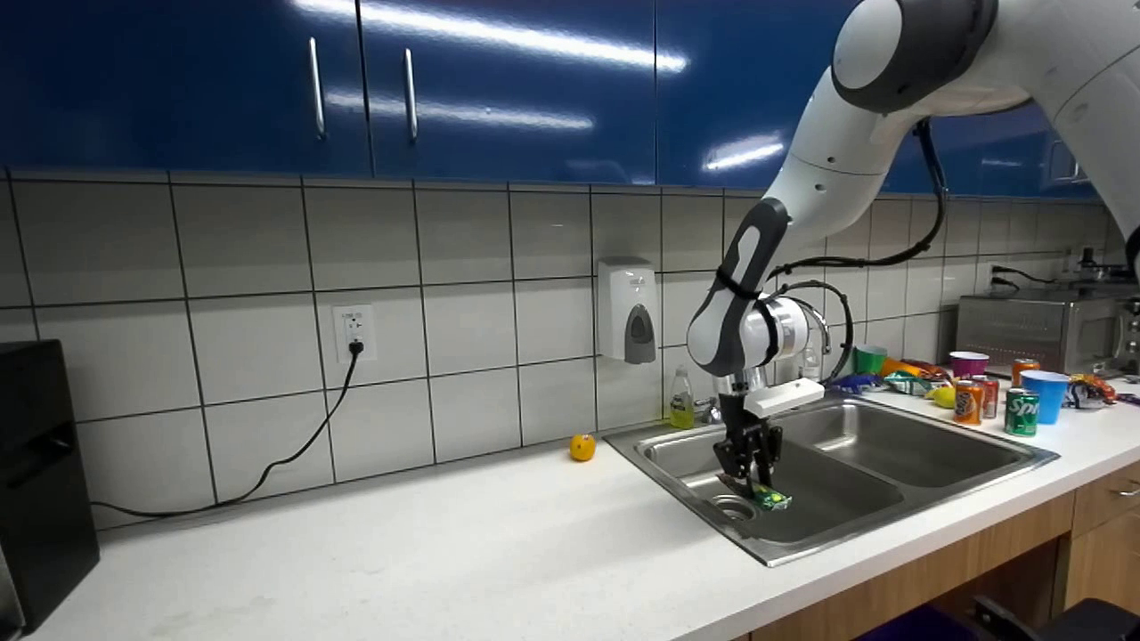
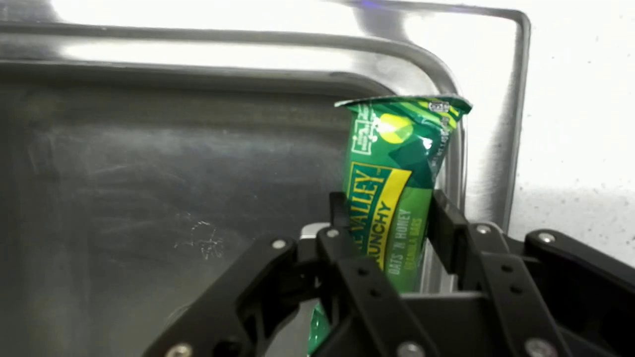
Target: Move the green object to the counter
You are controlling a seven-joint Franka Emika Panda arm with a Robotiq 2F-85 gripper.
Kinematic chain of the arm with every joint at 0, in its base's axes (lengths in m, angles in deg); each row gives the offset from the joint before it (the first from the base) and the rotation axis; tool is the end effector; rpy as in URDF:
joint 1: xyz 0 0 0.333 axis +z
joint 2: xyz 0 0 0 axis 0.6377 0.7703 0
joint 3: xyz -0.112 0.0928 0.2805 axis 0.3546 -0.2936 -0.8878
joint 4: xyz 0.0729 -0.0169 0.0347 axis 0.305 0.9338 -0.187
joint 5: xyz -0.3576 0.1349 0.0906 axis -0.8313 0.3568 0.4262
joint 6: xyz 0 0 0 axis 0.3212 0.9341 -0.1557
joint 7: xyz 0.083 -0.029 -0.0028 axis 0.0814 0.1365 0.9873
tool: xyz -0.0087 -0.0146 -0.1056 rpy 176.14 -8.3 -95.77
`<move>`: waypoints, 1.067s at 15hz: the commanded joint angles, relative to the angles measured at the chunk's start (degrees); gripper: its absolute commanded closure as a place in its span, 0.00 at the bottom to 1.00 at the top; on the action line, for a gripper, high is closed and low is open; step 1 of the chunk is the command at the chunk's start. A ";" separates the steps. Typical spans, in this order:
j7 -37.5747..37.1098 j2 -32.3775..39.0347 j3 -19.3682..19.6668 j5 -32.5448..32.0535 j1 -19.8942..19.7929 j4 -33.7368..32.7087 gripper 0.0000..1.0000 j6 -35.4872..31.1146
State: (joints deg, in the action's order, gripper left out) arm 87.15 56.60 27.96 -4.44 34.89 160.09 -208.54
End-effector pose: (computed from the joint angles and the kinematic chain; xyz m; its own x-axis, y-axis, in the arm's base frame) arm 0.5535 -0.0855 0.1581 0.9800 0.1197 -0.1591 0.1310 -0.9894 0.0623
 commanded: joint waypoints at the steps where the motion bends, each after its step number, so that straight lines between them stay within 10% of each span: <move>1: 1.81 -4.14 -1.01 -1.88 0.45 4.80 0.82 -1.90; 16: 6.54 -5.07 -5.90 -3.84 4.13 8.49 0.82 -2.48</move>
State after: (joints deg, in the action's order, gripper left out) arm 91.95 53.45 23.10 -7.23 38.91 166.63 -210.50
